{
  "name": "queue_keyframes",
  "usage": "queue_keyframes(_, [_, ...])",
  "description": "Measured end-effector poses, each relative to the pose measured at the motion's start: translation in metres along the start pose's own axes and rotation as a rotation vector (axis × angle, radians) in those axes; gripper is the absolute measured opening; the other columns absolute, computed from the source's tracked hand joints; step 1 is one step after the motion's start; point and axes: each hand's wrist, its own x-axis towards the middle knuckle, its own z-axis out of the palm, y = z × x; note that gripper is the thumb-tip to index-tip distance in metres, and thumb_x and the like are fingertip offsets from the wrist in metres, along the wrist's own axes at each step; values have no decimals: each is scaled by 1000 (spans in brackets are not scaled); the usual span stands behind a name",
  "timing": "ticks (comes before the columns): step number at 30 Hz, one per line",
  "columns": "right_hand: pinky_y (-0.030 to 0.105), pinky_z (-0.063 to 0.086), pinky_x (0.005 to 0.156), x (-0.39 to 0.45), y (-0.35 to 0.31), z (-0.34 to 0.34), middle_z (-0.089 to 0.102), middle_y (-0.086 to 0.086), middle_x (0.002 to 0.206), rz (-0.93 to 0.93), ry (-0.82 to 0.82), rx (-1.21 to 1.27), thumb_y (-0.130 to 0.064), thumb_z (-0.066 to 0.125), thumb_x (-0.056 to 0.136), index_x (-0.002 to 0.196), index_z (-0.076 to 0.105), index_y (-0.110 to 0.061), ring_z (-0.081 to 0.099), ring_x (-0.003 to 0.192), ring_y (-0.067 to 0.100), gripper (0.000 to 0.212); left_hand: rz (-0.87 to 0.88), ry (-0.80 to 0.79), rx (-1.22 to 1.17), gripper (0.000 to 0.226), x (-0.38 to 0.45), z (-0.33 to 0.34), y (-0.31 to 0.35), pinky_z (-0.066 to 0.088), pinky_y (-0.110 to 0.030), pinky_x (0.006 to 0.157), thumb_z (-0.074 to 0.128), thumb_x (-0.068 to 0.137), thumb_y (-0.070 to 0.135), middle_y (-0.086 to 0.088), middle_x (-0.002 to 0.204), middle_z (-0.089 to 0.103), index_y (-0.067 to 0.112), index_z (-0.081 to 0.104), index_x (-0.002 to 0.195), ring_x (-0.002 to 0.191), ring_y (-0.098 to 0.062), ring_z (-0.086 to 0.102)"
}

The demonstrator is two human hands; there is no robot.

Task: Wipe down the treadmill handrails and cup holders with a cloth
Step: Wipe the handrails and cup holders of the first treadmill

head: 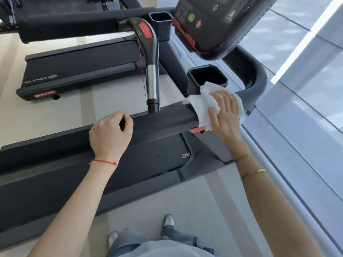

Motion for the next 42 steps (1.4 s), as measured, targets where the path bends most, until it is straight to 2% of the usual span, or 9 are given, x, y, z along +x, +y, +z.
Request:
queue_keyframes(6, [46, 23, 114, 4, -21, 14, 48, -4, 127, 138, 123, 108, -36, 28, 101, 126, 48, -18, 37, 130, 21, 36, -30, 9, 63, 30, 0, 3, 1, 18, -22, 45, 50, 94, 25, 3, 51, 44, 18, 55, 65, 45, -21, 39])
queue_keyframes(10, [42, 16, 119, -14, -73, 40, 50, -1, 132, -87, 30, 87, -39, 23, 103, 132, 49, -17, 37, 134, 24, 44, -21, 30, 97, 32, -1, 4, 3, 13, -19, 45, 51, 93, 23, 4, 49, 37, 18, 48, 61, 43, -21, 34])
queue_keyframes(14, [38, 21, 118, -7, -52, 35, 50, -1, 137, -287, -75, -10, -43, 29, 104, 137, 47, -19, 38, 136, 23, 44, -11, 44, 83, 34, -1, 4, 1, 13, -20, 45, 50, 93, 24, 5, 49, 34, 19, 45, 60, 41, -21, 33])
queue_keyframes(19, [30, 26, 107, 12, 4, 0, 53, -4, 122, -37, 38, 23, -42, 30, 103, 128, 49, -21, 43, 119, 20, 38, -34, 10, 49, 35, -2, 3, 0, 29, -26, 42, 47, 95, 26, 1, 50, 44, 16, 54, 63, 44, -24, 41])
queue_keyframes(24, [41, 26, 112, 9, -41, 11, 56, 3, 113, 156, 71, 51, -32, 35, 102, 118, 54, -12, 44, 116, 27, 32, -12, -53, 20, 36, -1, -3, -1, 34, -29, 43, 44, 97, 27, 0, 52, 48, 13, 60, 68, 47, -24, 44])
queue_keyframes(30, [38, 35, 99, 3, -131, 35, 62, 0, 106, -150, -61, -20, -36, 35, 101, 117, 59, -15, 51, 103, 22, 36, 39, -79, -69, 25, -6, -24, -17, 48, -36, 63, 50, 96, 20, -2, 68, 66, 11, 70, 84, 58, -23, 54])
queue_keyframes(35, [40, 37, 74, 39, -143, 31, 57, 3, 71, -229, -204, -179, -35, 37, 100, 82, 57, -10, 50, 71, 28, 37, -4, -41, 20, 21, -21, -55, -66, 46, -41, 84, 53, 96, 16, -6, 81, 71, 8, 71, 88, 77, -29, 63])
queue_keyframes(39, [39, 36, 73, 38, -165, 40, 56, 3, 68, -261, -180, -271, -34, 31, 101, 78, 57, -11, 47, 68, 26, 41, -12, -32, 57, 21, -30, -75, -109, 41, -44, 94, 53, 97, 17, -8, 86, 72, 7, 71, 92, 84, -31, 64])
queue_keyframes(42, [38, 37, 76, 24, -187, 49, 58, 1, 73, -273, -127, -243, -33, 29, 101, 87, 61, -12, 51, 73, 25, 41, -25, -26, 80, 23, -35, -84, -134, 37, -44, 99, 52, 99, 20, -7, 91, 73, 8, 71, 95, 88, -29, 65])
